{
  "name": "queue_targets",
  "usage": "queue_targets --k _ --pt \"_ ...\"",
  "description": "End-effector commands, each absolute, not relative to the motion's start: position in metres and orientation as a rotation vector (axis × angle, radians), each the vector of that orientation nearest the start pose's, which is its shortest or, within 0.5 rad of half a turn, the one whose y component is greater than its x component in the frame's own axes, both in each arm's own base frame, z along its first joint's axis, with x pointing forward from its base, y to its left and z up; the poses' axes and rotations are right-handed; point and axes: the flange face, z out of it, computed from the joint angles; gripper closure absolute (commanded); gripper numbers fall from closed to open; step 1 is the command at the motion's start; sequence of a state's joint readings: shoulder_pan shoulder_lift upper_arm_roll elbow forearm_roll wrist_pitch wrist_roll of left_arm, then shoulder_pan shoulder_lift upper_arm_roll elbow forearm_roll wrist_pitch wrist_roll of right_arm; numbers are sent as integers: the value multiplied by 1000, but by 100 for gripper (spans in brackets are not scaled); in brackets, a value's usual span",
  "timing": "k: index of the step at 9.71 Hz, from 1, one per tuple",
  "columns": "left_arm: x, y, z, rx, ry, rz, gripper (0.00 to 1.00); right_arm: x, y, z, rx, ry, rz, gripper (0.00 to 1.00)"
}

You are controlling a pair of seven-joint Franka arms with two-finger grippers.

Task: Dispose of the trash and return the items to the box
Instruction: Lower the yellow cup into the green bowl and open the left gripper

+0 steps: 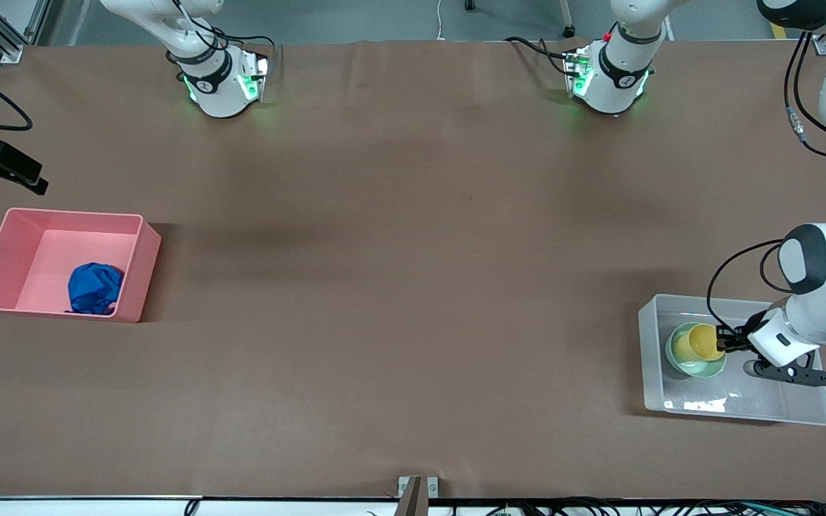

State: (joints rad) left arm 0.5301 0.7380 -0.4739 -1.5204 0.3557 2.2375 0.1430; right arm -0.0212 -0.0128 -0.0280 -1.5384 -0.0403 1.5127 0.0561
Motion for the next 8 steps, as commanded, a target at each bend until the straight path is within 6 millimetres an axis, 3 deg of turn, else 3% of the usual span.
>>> queue_targets --k 1,2,3,5,8 --pt "709 112 269 -3117 319 -115 15 538 -35 640 -3162 87 18 1" --pt "709 110 280 -3107 325 -112 0 538 -33 639 -3163 74 21 1" --pt "708 107 297 -3099 329 -101 0 538 -28 639 -3163 57 18 2" --pt "703 83 350 -3082 337 -103 0 541 -20 641 -3164 33 -19 2" --pt "685 45 419 -3084 131 -50 0 543 -10 641 -3164 1 -21 2"
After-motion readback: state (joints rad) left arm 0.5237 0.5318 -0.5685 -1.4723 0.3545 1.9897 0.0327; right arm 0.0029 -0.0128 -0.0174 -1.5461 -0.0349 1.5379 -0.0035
